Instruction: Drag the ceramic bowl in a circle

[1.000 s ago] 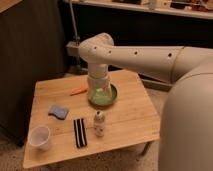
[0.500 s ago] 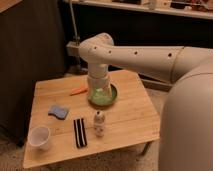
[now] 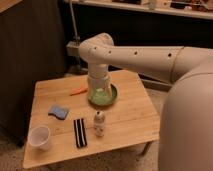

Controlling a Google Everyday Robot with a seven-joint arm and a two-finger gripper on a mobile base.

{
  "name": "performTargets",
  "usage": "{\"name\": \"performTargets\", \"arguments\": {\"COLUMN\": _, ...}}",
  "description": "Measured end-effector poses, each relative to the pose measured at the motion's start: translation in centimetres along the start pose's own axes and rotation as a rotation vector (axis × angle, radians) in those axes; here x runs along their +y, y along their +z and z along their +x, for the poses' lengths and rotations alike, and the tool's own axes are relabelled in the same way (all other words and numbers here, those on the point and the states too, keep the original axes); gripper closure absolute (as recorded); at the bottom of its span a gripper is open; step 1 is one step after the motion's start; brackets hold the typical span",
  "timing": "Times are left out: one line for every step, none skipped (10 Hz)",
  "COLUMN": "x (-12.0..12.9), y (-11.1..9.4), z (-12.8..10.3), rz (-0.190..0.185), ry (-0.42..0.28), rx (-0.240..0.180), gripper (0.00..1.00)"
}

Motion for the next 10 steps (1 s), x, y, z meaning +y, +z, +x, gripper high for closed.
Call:
{"name": "performTargets", "arguments": {"x": -0.8, "y": 0.2, "z": -1.4, "rz": -0.018, "ry": 0.014, "rx": -0.030, "gripper": 0.35}}
{"name": "performTargets", "arguments": {"x": -1.5, "y": 0.3, "z": -2.5, "rz": -0.037, "ry": 0.024, "rx": -0.049, "gripper": 0.35}}
{"name": "performTargets", "arguments": {"x": -2.6, "y": 0.5, "z": -3.9, "rz": -0.056, "ry": 0.036, "rx": -0.067, "gripper": 0.35}}
{"name": "performTargets", "arguments": {"x": -4.3, "y": 0.8, "z": -6.0, "rz": -0.088, "ry": 0.055, "rx": -0.094, "gripper": 0.35}}
{"name": "performTargets", "arguments": {"x": -5.9, "y": 1.4, "z": -8.1, "rz": -0.131, "ry": 0.073, "rx": -0.118, "gripper": 0.35}}
{"name": "performTargets", "arguments": {"x": -7.0, "y": 2.2, "z": -9.5, "rz": -0.160, "ry": 0.081, "rx": -0.136, "gripper": 0.35}}
{"name": "performTargets", "arguments": {"x": -7.8, "y": 3.4, "z": -10.7, "rz": -0.195, "ry": 0.089, "rx": -0.146, "gripper": 0.35}}
{"name": "performTargets", "arguments": {"x": -8.5, "y": 5.3, "z": -12.0, "rz": -0.243, "ry": 0.097, "rx": -0.148, "gripper": 0.35}}
{"name": "performTargets", "arguments": {"x": -8.9, "y": 6.5, "z": -12.9, "rz": -0.273, "ry": 0.099, "rx": -0.147, "gripper": 0.35}}
{"name": "performTargets", "arguments": {"x": -9.4, "y": 7.8, "z": -13.8, "rz": -0.292, "ry": 0.099, "rx": -0.144, "gripper": 0.35}}
